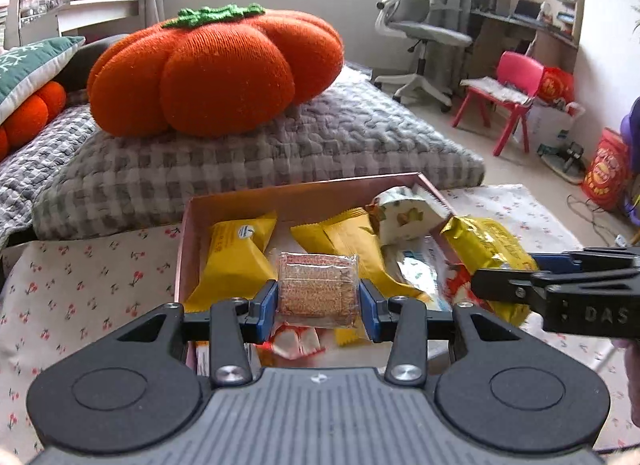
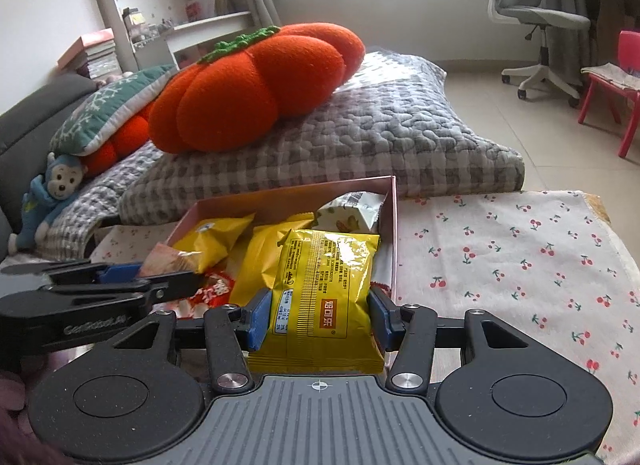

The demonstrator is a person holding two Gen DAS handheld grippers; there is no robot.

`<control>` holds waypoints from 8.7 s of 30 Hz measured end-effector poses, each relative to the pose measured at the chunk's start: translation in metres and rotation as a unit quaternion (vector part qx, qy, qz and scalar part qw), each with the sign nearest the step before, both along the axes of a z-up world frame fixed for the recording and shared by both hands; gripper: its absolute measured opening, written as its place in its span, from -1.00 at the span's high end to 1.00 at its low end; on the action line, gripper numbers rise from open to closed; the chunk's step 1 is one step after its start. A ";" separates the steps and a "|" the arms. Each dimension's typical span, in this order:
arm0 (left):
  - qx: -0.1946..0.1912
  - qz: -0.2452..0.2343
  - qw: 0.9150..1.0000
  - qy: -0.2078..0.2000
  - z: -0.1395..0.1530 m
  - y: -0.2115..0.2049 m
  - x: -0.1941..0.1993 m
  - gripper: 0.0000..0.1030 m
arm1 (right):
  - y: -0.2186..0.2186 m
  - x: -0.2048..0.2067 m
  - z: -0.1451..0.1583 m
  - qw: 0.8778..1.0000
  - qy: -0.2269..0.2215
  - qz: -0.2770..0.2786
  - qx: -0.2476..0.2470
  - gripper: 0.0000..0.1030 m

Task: Organize snacks
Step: 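Carry the wafer square and yellow packet into the box and open both tools, then withdraw both tools from the box toward the pink packet on the sheet, then grasp the pink packet with the left tool while the right tool grasps the silver wrapper, then carry the pink packet and silver wrapper into the box and open both tools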

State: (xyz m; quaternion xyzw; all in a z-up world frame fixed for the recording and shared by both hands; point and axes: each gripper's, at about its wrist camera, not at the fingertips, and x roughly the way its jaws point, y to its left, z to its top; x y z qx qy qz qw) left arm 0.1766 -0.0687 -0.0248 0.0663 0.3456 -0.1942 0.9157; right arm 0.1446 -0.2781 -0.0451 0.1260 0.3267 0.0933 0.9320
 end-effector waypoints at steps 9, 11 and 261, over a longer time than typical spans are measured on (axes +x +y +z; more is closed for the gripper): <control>0.024 0.010 1.000 0.013 -0.012 -0.011 0.028 0.23 | -0.005 0.019 -0.006 1.000 -0.001 -0.006 0.006 0.02; 0.034 0.015 0.999 0.016 -0.015 -0.012 0.033 0.23 | -0.006 0.023 -0.008 1.000 -0.001 -0.010 0.007 0.02; -0.046 0.065 0.997 -0.011 -0.014 0.055 -0.028 0.38 | 0.045 -0.018 -0.009 0.992 -0.061 0.085 -0.068 0.82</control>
